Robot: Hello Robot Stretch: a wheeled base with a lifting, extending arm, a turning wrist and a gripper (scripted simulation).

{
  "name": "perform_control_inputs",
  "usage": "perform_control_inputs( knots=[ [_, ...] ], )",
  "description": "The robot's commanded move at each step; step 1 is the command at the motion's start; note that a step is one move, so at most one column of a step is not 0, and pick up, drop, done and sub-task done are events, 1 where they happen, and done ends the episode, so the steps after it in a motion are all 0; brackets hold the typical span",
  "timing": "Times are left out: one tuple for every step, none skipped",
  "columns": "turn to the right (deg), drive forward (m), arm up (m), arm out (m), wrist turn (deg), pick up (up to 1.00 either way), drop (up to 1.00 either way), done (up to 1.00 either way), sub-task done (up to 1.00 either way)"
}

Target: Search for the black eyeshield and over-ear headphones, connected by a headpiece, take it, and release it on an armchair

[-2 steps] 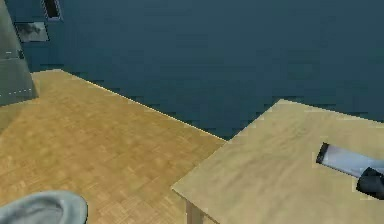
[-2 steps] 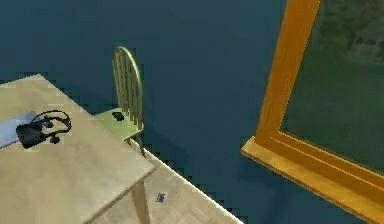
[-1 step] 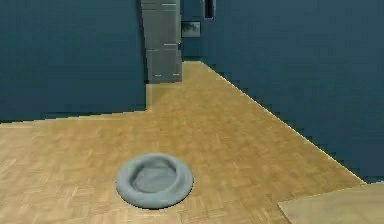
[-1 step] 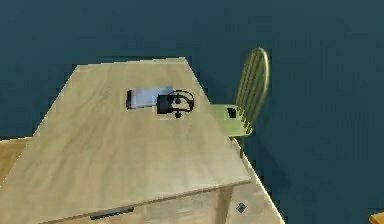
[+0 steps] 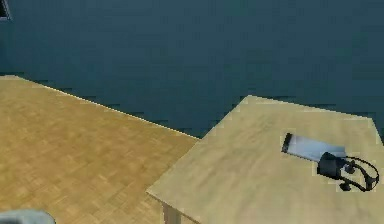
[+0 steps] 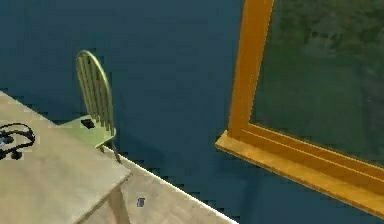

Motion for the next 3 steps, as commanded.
perform_control_inputs(
  knots=[
    [45.0, 0.00, 0.00, 0.00, 0.0, 0.00, 0.00, 0.00, 0.00],
    [21.0, 0.00, 0.00, 0.00, 0.0, 0.00, 0.00, 0.00, 0.00],
    [0.0, 0.30, 0.00, 0.00, 0.0, 0.00, 0.00, 0.00, 0.00]
  ],
)
